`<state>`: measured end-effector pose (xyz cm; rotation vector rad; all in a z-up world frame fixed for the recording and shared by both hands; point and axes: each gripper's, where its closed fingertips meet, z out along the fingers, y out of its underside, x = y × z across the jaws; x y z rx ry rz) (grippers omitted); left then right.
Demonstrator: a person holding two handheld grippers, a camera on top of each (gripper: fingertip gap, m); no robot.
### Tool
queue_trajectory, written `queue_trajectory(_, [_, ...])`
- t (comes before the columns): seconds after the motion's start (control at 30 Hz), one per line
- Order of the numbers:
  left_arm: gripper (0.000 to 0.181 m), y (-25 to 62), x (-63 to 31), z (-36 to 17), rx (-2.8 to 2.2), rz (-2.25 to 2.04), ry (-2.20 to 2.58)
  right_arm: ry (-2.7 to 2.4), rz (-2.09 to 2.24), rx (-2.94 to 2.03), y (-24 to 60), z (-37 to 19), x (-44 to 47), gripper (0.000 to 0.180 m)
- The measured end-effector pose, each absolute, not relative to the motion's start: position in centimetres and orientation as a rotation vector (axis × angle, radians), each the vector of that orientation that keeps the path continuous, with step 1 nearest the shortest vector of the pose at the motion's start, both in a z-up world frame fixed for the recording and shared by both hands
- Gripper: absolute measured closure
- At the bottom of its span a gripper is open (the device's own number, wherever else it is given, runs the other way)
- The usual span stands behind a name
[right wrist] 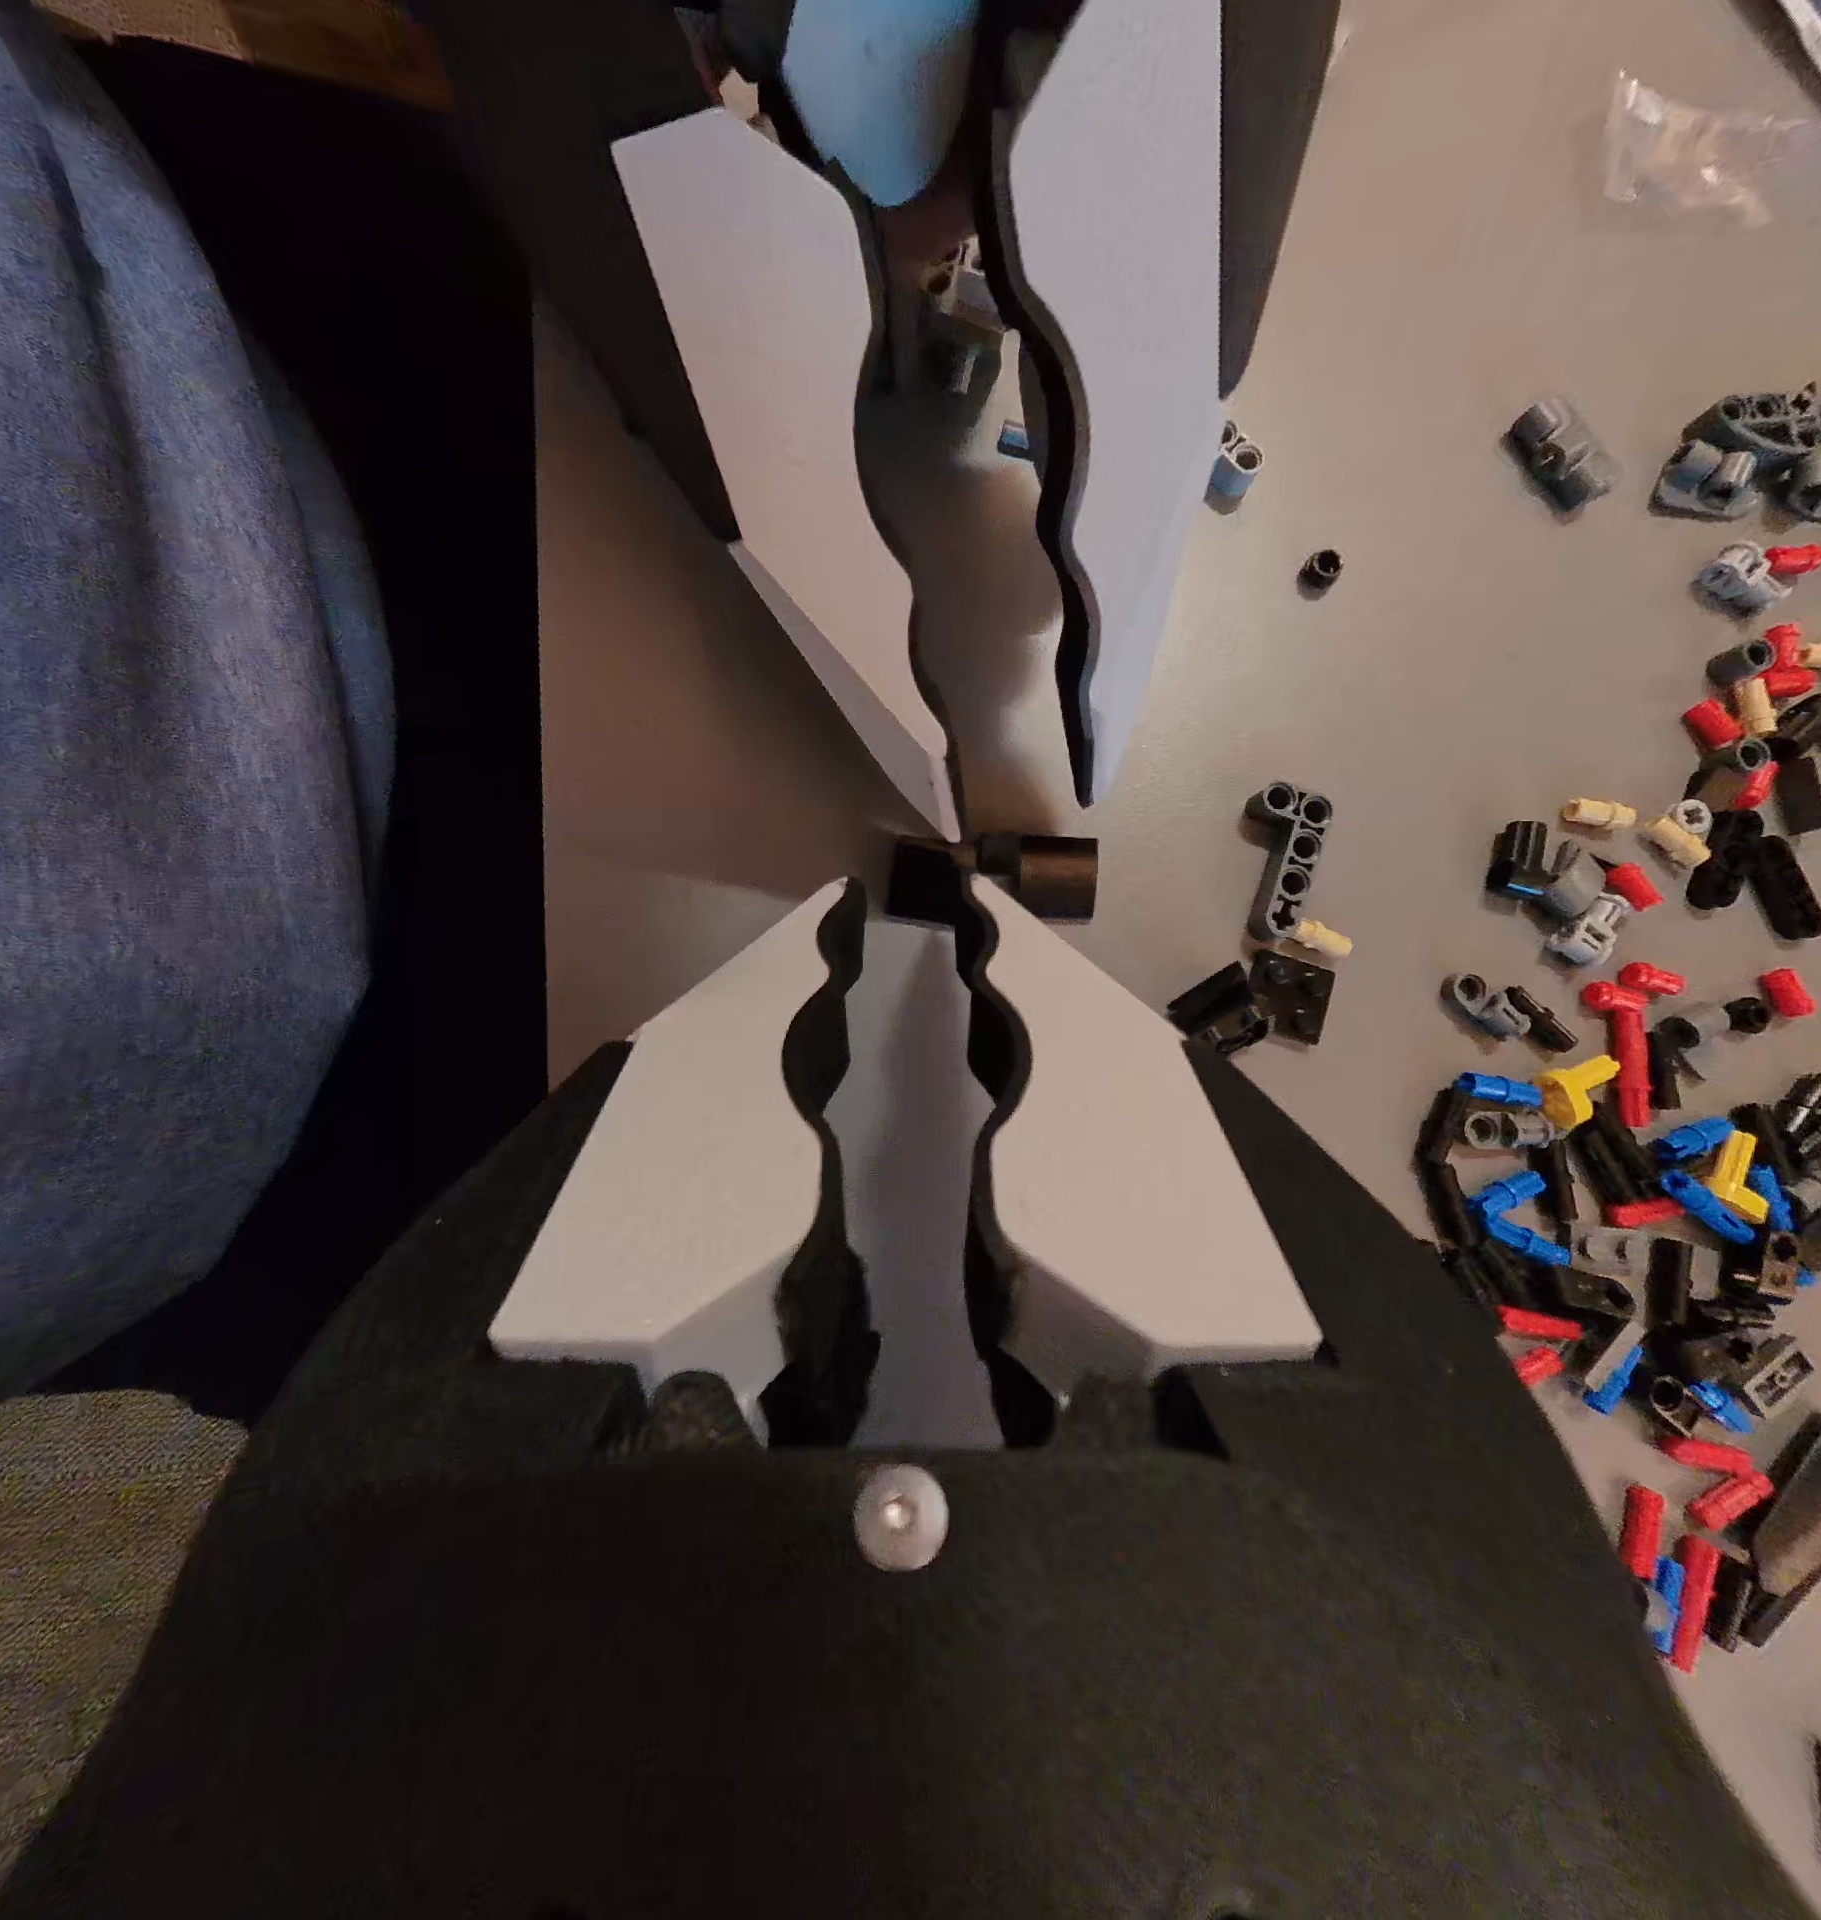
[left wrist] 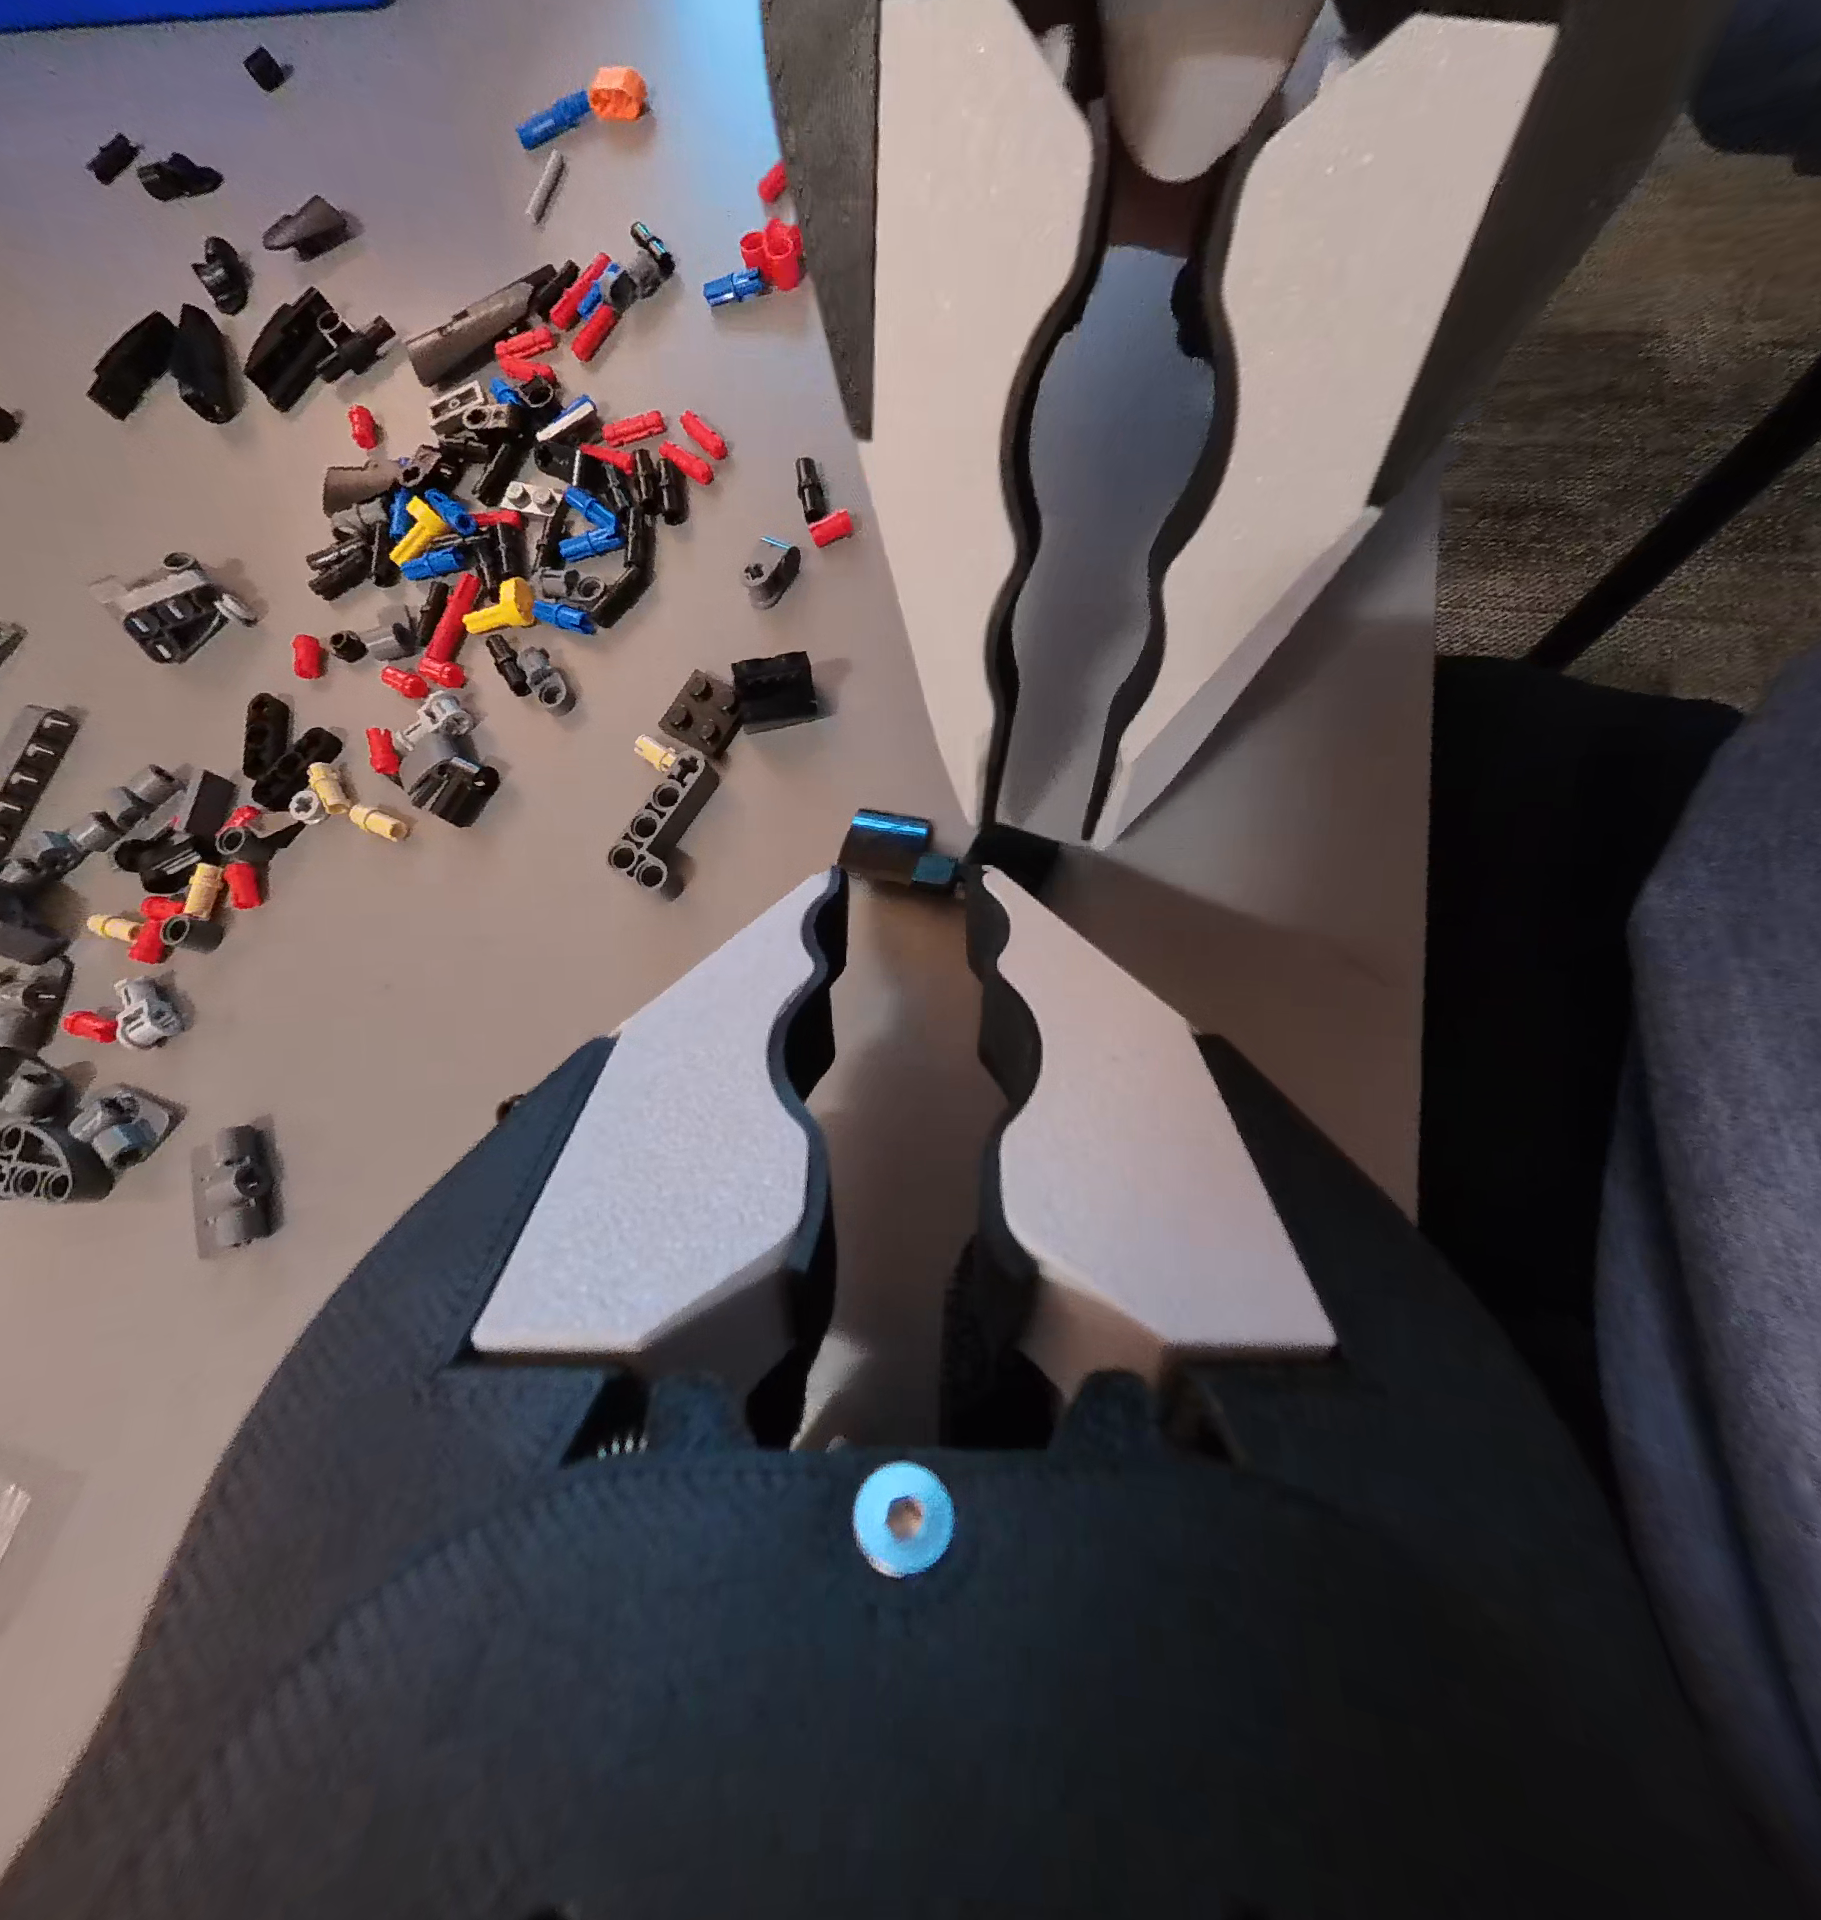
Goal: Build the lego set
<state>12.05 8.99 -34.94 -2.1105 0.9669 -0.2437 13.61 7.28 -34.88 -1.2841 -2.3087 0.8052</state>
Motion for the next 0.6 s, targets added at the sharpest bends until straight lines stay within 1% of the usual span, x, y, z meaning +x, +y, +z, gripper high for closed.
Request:
queue_trajectory(0.33, [0.160,9.00,12.04,-35.33,-2.119,-0.237,0.972,-2.275,0.799,-1.298,7.46,-35.46,13.17,0.173])
queue_trajectory(0.6, [0.162,9.13,11.95,-35.39,-2.120,-0.226,0.968,-2.281,0.827,-1.299,7.63,-35.48,13.04,0.174])
